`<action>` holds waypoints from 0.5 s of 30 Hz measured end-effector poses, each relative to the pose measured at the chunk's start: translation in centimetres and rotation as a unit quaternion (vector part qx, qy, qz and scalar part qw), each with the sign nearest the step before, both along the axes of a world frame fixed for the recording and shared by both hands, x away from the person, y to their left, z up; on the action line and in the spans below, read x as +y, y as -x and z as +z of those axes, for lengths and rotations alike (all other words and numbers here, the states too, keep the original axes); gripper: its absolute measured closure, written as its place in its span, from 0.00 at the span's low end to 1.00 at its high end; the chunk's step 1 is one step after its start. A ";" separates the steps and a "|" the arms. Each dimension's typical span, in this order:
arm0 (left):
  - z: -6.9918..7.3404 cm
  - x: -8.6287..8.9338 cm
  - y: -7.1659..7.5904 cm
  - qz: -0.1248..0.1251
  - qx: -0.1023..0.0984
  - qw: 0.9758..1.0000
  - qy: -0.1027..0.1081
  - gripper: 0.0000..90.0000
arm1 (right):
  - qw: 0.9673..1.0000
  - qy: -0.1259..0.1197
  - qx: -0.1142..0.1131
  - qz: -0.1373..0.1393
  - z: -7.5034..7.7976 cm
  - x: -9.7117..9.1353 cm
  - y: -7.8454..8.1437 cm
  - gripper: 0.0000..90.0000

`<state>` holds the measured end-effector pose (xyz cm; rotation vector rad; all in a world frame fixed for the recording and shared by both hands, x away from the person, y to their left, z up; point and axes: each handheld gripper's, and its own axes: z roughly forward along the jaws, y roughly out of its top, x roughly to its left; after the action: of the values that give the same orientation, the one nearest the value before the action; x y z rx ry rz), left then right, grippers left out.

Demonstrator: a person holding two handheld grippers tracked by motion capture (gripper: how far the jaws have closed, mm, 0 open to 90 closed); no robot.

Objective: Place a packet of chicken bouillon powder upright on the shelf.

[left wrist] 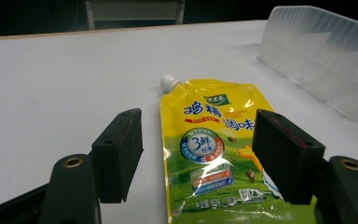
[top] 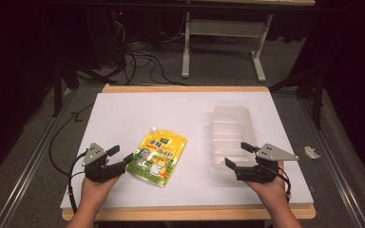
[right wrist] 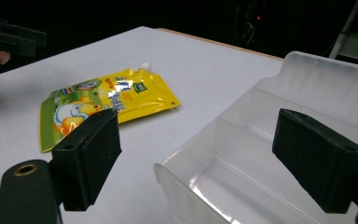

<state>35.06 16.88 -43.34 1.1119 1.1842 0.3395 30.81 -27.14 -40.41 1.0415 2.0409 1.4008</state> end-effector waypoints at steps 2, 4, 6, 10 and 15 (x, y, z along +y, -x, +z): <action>0.1 0.1 0.0 -0.003 0.000 1.000 0.001 0.38 | 1.000 0.002 -0.001 -0.001 -0.1 -0.2 0.0 0.18; 0.2 0.1 0.1 -0.003 0.001 1.000 0.004 0.38 | 1.000 0.005 0.000 -0.004 -0.2 -0.3 0.0 0.18; 0.2 0.0 0.1 -0.004 0.000 1.000 0.001 0.38 | 1.000 0.003 0.001 -0.009 -0.1 -0.4 0.0 0.18; 0.3 0.1 0.1 -0.006 0.002 1.000 0.001 0.39 | 1.000 0.004 -0.003 -0.009 0.0 -0.5 0.0 0.18; 0.1 0.1 -0.1 -0.007 0.006 1.000 -0.003 0.41 | 1.000 -0.001 0.000 -0.015 0.0 -1.0 0.0 0.19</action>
<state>35.12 16.99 -43.24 1.1282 1.1857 0.3265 30.81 -28.10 -40.44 1.0681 2.0150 1.3871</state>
